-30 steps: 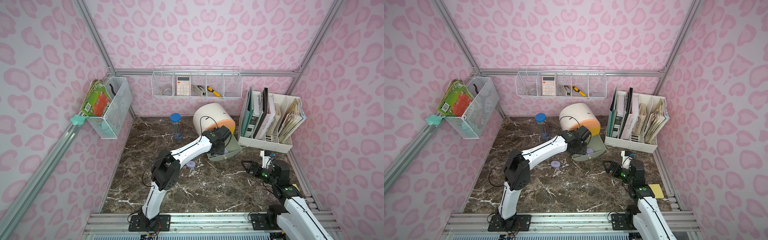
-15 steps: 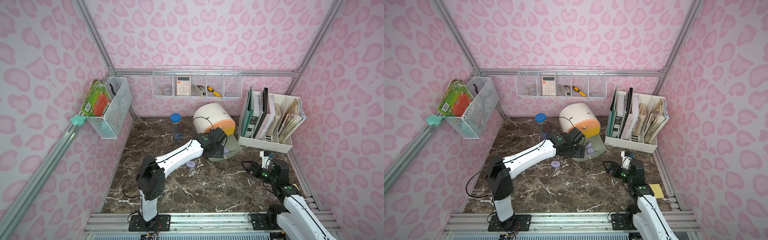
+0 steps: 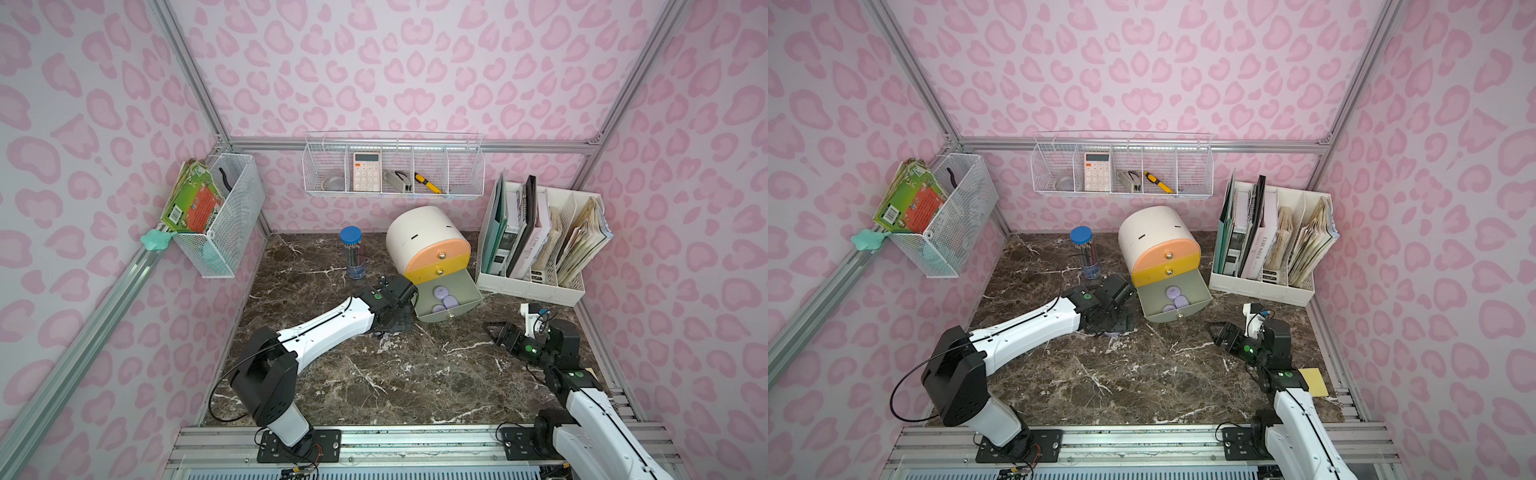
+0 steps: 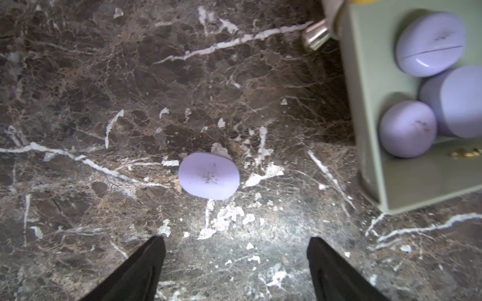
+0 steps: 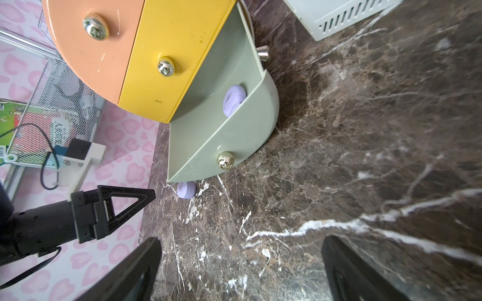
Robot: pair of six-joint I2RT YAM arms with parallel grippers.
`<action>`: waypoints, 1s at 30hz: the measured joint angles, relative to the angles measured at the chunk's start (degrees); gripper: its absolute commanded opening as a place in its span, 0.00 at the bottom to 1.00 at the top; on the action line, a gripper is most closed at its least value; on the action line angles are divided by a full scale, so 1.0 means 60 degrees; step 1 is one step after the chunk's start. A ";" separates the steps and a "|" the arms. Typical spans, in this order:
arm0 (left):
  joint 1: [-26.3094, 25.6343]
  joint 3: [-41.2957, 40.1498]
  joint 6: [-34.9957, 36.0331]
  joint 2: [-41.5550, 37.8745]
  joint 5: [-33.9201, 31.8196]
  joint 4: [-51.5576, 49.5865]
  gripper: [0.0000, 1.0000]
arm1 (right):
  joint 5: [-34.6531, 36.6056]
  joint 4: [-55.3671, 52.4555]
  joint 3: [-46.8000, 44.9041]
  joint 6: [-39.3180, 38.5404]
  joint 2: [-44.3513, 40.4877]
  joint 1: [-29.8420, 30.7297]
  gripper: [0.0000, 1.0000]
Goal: Put the bluetooth earphones in the drawer according to color
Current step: Pick up the Bluetooth earphone from the center of the board.
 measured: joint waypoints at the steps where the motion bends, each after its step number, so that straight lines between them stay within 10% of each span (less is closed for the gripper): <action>1: 0.0095 -0.0091 -0.0018 0.0015 0.0036 0.0040 0.90 | -0.0004 0.0022 0.0000 0.0029 0.0000 -0.0007 0.99; 30: 0.1351 0.0127 -0.1483 0.2444 0.0976 0.0226 0.74 | -0.0029 0.0069 -0.0149 0.0051 -0.0226 -0.0095 0.98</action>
